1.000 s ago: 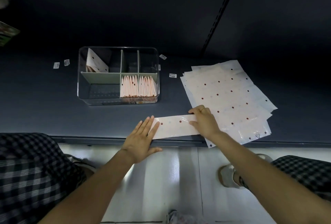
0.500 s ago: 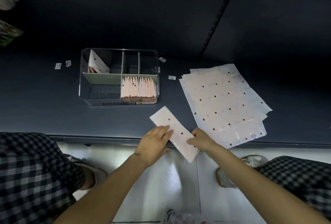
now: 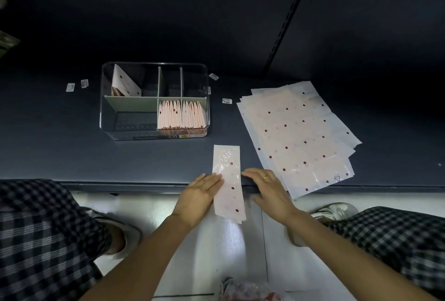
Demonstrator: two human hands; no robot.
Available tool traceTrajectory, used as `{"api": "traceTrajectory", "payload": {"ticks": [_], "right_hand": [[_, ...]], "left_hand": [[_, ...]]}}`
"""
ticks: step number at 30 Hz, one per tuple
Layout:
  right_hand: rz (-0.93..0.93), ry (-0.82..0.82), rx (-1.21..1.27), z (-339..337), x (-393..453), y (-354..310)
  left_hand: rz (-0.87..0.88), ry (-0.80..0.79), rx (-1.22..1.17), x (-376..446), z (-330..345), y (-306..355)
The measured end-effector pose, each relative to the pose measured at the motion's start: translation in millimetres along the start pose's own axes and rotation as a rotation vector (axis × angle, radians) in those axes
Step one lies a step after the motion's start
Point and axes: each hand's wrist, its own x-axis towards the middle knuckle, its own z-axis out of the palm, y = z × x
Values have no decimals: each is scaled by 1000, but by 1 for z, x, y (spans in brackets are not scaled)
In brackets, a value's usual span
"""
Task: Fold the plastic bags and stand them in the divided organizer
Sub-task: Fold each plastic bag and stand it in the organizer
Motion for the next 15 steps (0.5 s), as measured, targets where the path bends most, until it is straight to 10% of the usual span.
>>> {"api": "traceTrajectory", "payload": {"ticks": [7,15], "right_hand": [[-95,161,149,26,8,-17],[349,176,518,21,31,-27]], "left_hand": [[-86,34,-180,-2,0,2],[-520,76,-390,11,5,-9]]}}
